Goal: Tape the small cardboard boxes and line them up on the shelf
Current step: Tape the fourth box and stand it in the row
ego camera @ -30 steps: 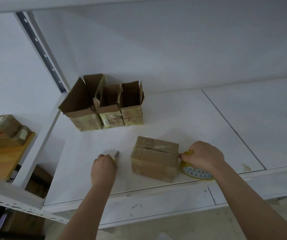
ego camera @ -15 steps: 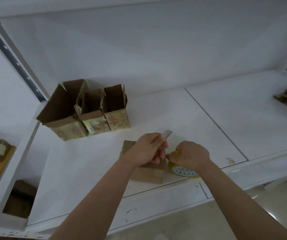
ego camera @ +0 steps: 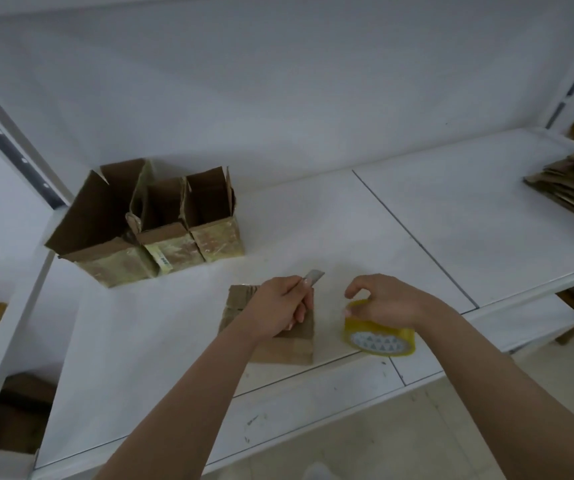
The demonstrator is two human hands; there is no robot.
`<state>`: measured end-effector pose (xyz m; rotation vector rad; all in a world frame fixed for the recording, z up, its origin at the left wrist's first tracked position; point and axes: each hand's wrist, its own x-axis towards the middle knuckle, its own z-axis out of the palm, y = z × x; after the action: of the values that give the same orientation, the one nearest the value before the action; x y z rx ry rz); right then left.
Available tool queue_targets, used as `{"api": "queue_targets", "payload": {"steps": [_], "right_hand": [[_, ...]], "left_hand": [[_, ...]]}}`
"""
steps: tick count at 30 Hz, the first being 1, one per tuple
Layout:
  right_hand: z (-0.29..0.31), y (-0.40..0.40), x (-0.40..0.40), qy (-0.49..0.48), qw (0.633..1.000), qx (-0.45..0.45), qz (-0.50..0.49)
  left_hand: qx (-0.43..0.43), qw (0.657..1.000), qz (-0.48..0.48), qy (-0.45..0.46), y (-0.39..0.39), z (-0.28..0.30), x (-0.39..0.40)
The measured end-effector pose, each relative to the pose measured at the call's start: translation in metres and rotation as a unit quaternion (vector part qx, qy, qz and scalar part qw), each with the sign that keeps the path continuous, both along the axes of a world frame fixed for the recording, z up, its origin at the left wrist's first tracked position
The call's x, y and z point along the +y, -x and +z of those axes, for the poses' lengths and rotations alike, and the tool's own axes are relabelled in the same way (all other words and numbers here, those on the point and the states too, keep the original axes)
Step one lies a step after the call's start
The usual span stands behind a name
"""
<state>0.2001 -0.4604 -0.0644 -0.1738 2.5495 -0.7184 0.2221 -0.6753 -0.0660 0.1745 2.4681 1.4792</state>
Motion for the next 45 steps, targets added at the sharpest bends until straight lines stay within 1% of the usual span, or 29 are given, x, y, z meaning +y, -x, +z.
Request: {"api": "queue_targets", "payload": {"steps": [1, 2, 3, 5, 7, 9, 11, 14, 17, 18, 19, 20, 22, 23, 24, 25, 26, 28, 30, 31, 35, 37, 39, 42, 43, 45], "right_hand": [[-0.001, -0.001, 0.0, -0.053, 0.998, 0.02, 0.01], [-0.001, -0.002, -0.001, -0.085, 0.996, 0.034, 0.017], [-0.001, -0.002, 0.0, -0.09, 0.995, 0.038, 0.018], [0.0, -0.003, 0.003, -0.051, 0.998, 0.029, 0.013], [0.002, -0.005, 0.006, 0.004, 1.0, 0.02, 0.004], [0.004, -0.009, 0.007, 0.045, 0.999, 0.021, -0.011], [0.004, -0.013, 0.006, 0.047, 0.998, 0.035, -0.033], [0.003, -0.019, 0.002, 0.01, 0.995, 0.088, -0.052], [0.001, -0.024, 0.0, -0.013, 0.99, 0.124, -0.064], [0.0, -0.025, 0.001, -0.009, 0.99, 0.121, -0.074], [-0.001, -0.025, 0.003, -0.005, 0.99, 0.115, -0.083], [-0.003, -0.027, 0.006, -0.004, 0.99, 0.106, -0.089], [-0.008, -0.03, 0.01, -0.003, 0.991, 0.089, -0.1], [-0.01, -0.031, 0.012, -0.001, 0.991, 0.082, -0.106], [-0.012, -0.032, 0.013, 0.004, 0.991, 0.077, -0.111], [-0.013, -0.033, 0.013, 0.01, 0.991, 0.073, -0.115], [-0.012, -0.033, 0.013, 0.016, 0.99, 0.069, -0.119], [-0.01, -0.033, 0.011, 0.023, 0.99, 0.064, -0.127], [-0.009, -0.033, 0.01, 0.023, 0.989, 0.065, -0.131], [-0.009, -0.033, 0.01, 0.022, 0.989, 0.065, -0.13], [-0.008, -0.034, 0.008, 0.028, 0.989, 0.067, -0.133], [-0.007, -0.033, 0.007, 0.047, 0.987, 0.071, -0.139], [-0.003, -0.033, 0.008, 0.065, 0.984, 0.077, -0.145], [0.004, -0.032, 0.012, 0.096, 0.978, 0.087, -0.162], [0.007, -0.032, 0.012, 0.104, 0.976, 0.09, -0.168], [0.011, -0.032, 0.01, 0.116, 0.975, 0.093, -0.167]], "left_hand": [[0.001, 1.0, -0.005, 0.013, 0.0, 0.002, -0.001], [0.0, 1.0, -0.012, 0.027, 0.0, 0.003, -0.001], [-0.007, 0.999, -0.019, 0.04, 0.0, 0.006, -0.002], [-0.033, 0.996, -0.043, 0.073, 0.0, 0.012, -0.001], [-0.036, 0.983, -0.093, 0.151, 0.001, 0.02, 0.003], [-0.013, 0.954, -0.149, 0.261, 0.002, 0.028, 0.011], [0.015, 0.921, -0.172, 0.35, 0.003, 0.032, 0.022], [0.028, 0.885, -0.152, 0.44, 0.005, 0.027, 0.039], [0.044, 0.856, -0.127, 0.499, 0.003, 0.023, 0.05], [0.055, 0.855, -0.128, 0.5, 0.003, 0.023, 0.05], [0.061, 0.862, -0.132, 0.485, 0.003, 0.024, 0.046], [0.058, 0.879, -0.137, 0.453, 0.003, 0.024, 0.04], [0.025, 0.931, -0.118, 0.343, 0.002, 0.023, 0.025], [0.018, 0.954, -0.085, 0.287, 0.001, 0.021, 0.019], [0.035, 0.965, -0.041, 0.255, -0.002, 0.018, 0.016], [0.065, 0.966, 0.009, 0.25, -0.005, 0.012, 0.017], [0.092, 0.959, 0.062, 0.261, -0.009, 0.006, 0.02], [0.122, 0.935, 0.135, 0.304, -0.015, -0.002, 0.034], [0.128, 0.911, 0.148, 0.363, -0.019, -0.006, 0.047], [0.125, 0.904, 0.148, 0.381, -0.019, -0.007, 0.051], [0.088, 0.903, 0.134, 0.4, -0.016, -0.005, 0.054], [0.08, 0.91, 0.102, 0.395, -0.017, -0.001, 0.05], [0.105, 0.925, 0.049, 0.362, -0.02, 0.004, 0.039], [0.153, 0.94, -0.082, 0.293, -0.025, 0.016, 0.009], [0.157, 0.94, -0.122, 0.276, -0.025, 0.021, -0.002], [0.146, 0.933, -0.169, 0.28, -0.022, 0.025, -0.021]]}}
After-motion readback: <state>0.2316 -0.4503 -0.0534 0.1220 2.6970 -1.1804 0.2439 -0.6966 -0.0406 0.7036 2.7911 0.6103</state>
